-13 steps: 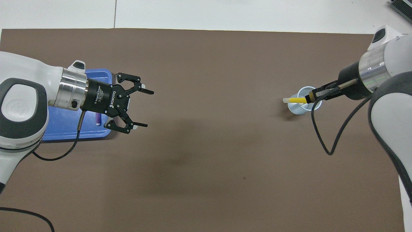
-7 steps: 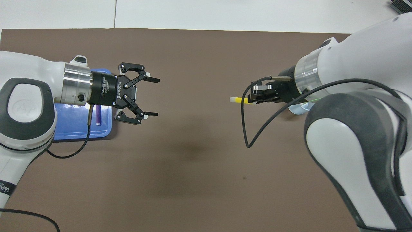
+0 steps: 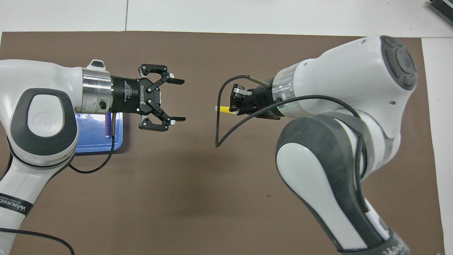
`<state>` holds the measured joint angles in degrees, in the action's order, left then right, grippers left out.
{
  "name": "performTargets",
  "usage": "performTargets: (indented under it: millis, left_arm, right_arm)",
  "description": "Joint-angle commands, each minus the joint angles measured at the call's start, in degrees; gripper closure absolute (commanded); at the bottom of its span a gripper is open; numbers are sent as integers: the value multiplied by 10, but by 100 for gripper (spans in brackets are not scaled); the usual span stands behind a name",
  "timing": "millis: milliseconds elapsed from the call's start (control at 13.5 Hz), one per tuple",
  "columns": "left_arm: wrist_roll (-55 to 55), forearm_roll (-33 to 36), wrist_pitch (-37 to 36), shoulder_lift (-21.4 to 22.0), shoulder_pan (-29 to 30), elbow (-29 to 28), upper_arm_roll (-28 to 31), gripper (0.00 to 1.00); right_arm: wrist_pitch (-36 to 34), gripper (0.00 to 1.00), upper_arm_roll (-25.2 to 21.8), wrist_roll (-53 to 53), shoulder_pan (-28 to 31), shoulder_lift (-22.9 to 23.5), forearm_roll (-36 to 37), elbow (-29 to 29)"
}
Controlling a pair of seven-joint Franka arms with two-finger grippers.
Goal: Right arm passes pens to left for tray arrangement
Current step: 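Carry the yellow pen toward the left gripper while it approaches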
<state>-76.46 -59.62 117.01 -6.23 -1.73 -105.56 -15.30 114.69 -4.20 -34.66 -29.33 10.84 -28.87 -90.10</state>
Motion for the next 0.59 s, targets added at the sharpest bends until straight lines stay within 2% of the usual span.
performTargets:
  millis: [0, 149, 520]
  left_arm:
    - [-1, -11, 58, 0, -43, -11, 4, 1]
    - [8, -8, 88, 1, -51, -22, 4, 2]
    - [70, -7, 101, 8, -64, -41, 4, 5]
  right_arm:
    - [12, 91, -2, -39, -10, -1, -20, -3]
    - [24, 91, -2, -65, -14, 1, -40, -2]
    - [30, 91, -2, -83, -23, 2, -40, -2]
